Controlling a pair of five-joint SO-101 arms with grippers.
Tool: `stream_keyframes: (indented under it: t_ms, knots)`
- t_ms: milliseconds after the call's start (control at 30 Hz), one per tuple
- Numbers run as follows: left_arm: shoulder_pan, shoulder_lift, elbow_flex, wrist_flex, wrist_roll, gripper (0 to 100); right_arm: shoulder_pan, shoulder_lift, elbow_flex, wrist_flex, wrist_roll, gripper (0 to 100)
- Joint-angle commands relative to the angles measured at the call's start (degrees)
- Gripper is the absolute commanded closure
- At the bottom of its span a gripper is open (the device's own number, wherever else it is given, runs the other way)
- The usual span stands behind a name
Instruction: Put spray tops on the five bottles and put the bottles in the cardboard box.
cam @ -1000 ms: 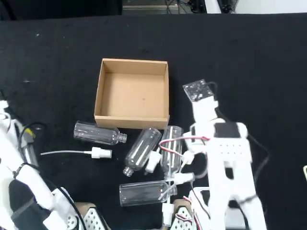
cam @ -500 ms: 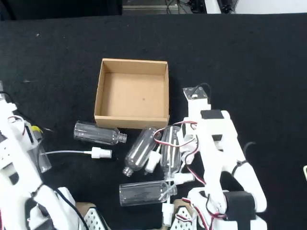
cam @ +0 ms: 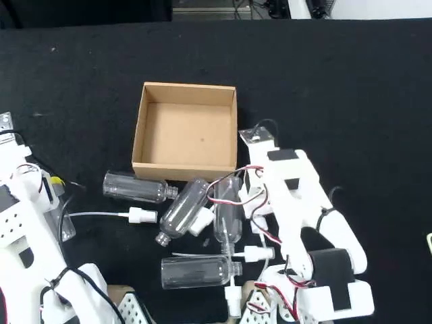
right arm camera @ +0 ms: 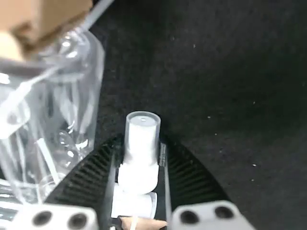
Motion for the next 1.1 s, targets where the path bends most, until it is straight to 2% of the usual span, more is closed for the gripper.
stream_keyframes:
  t_ms: [0, 100, 267, 467, 600, 700, 867, 1067]
  knots:
    - [0.7, -1.6, -0.6, -0.8, 0.5, 95, 5.1, -0.1, -8.5, 5.9, 1.7, 98.8]
    - [1.3, -1.6, -1.2, -0.9, 0.5, 95, 8.3, -2.2, -18.5, 14.2, 4.3, 98.8]
    - [6.9, -1.6, -5.3, -0.5, 0.5, 96, 9.2, -11.1, -39.8, 26.9, 4.8, 98.8]
    - [14.8, -1.7, -13.1, -1.0, 3.2, 96, 6.9, -17.0, -62.2, 28.5, 3.4, 98.8]
    - [22.4, -1.7, -17.0, -1.1, 8.1, 95, 3.8, -16.8, -72.1, 22.5, -5.2, 98.8]
    - [27.9, -2.5, -16.4, -5.6, 9.5, 95, 0.5, -17.2, -73.7, 14.7, -10.5, 98.8]
    - [34.8, -11.0, -6.6, -17.3, 9.4, 96, -2.9, -16.9, -73.5, 3.3, -15.2, 98.8]
    - [41.1, -24.0, 6.0, -24.2, 9.4, 96, -7.8, -16.5, -72.4, -9.1, -16.2, 98.8]
